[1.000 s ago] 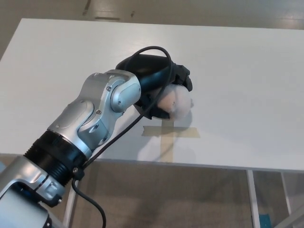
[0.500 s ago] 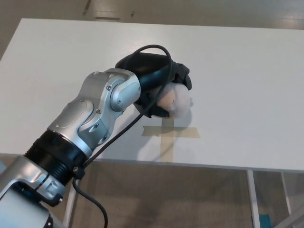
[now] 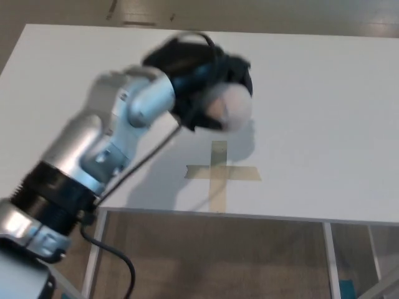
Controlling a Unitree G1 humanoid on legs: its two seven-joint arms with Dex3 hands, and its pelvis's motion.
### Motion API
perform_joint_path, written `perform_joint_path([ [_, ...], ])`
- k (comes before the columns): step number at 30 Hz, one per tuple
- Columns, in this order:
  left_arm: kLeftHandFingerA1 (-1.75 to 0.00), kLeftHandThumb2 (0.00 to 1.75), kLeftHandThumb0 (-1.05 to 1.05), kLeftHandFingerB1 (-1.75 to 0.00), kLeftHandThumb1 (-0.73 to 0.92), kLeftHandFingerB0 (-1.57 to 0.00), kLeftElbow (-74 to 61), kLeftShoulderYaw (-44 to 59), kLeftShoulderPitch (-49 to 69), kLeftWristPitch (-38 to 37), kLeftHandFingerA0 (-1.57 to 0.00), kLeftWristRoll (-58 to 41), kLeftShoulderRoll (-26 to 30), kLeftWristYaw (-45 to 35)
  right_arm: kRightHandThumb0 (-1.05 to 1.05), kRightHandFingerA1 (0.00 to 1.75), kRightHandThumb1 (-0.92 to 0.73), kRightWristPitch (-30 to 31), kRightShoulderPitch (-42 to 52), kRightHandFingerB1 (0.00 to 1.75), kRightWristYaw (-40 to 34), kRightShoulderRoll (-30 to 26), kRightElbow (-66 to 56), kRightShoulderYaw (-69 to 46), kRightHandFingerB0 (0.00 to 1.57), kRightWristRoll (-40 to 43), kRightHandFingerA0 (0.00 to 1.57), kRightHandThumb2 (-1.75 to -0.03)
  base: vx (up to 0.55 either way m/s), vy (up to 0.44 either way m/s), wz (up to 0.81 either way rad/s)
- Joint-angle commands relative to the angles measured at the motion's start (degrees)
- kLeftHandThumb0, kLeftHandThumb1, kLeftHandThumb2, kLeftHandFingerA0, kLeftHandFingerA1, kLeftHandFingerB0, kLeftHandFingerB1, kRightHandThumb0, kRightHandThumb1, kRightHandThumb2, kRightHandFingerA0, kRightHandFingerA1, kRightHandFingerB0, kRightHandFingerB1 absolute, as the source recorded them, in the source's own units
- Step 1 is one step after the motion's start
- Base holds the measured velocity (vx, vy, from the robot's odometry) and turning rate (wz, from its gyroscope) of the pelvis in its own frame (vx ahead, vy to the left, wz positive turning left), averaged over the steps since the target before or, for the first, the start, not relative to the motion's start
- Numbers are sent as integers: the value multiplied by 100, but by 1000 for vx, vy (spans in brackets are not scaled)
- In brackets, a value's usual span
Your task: Use the left hand to take the pink dumpling toy on a person's hand and put it on the desk.
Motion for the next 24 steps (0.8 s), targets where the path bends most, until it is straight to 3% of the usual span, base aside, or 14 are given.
perform_joint_path([
  [1, -141, 74, -39, -57, 66, -75, -559, 683, -171, -351, -74, -524, 418, -335, -19, 49, -65, 68, 61, 42, 50, -19, 8, -4, 54, 27, 75, -59, 0, 0, 0],
  [2, -150, 66, -30, -48, 76, -72, -650, 924, -189, -427, -72, -637, 571, -323, -19, 49, -65, 57, 75, 42, 53, -25, 7, -6, 53, 29, 75, -59, 0, 0, 0],
  [4, -146, 65, -28, -45, 75, -65, -753, 1139, -176, -490, -74, -723, 709, -313, -19, 49, -65, 58, 84, 42, 53, -27, 9, -7, 53, 30, 75, -59, 0, 0, 0],
  [5, -112, 99, -29, -65, 63, -64, -756, 1280, -174, -564, -88, -785, 830, -298, -19, 49, -65, 55, 88, 42, 50, -28, 12, -6, 53, 27, 75, -59, 0, 0, 0],
  [6, -112, 99, -29, -65, 63, -64, -758, 1389, -169, -623, -88, -831, 914, -297, -19, 49, -65, 53, 90, 42, 48, -30, 14, -5, 53, 24, 75, -59, 0, 0, 0],
  [7, -128, 63, -29, -45, 76, -68, -733, 1491, -174, -677, -80, -873, 1000, -300, -19, 49, -65, 48, 93, 42, 45, -32, 16, -9, 53, 27, 75, -59, 0, 0, 0],
  [10, -126, 63, -29, -49, 75, -76, -642, 1734, -184, -772, -79, -979, 1256, -366, -19, 49, -64, 44, 102, 41, 38, -35, 20, -25, 52, 39, 76, -59, 0, 0, 0],
  [11, -117, 63, -29, -55, 77, -84, -618, 1845, -157, -785, -83, -1022, 1394, -408, -19, 49, -64, 40, 106, 41, 36, -36, 18, -23, 52, 37, 77, -58, 0, 0, 0],
  [16, -111, 62, -27, -60, 76, -86, -514, 2143, 65, -918, -86, -1178, 1751, -452, -18, 49, -64, 30, 115, 41, 46, -37, 19, -3, 52, 17, 76, -59, 0, 0, 0],
  [20, -127, 63, -24, -51, 74, -78, 133, 2227, 547, -1398, -77, -1107, 1922, -77, -19, 49, -65, 36, 113, 42, 61, -41, 14, 38, 52, -18, 75, -59, 0, 0, 0],
  [24, -138, 64, -24, -62, 74, -84, 984, 2078, 721, -1784, -71, -896, 1914, 302, -19, 49, -65, 38, 113, 42, 75, -35, 14, 59, 52, -22, 75, -59, 0, 0, 0],
])
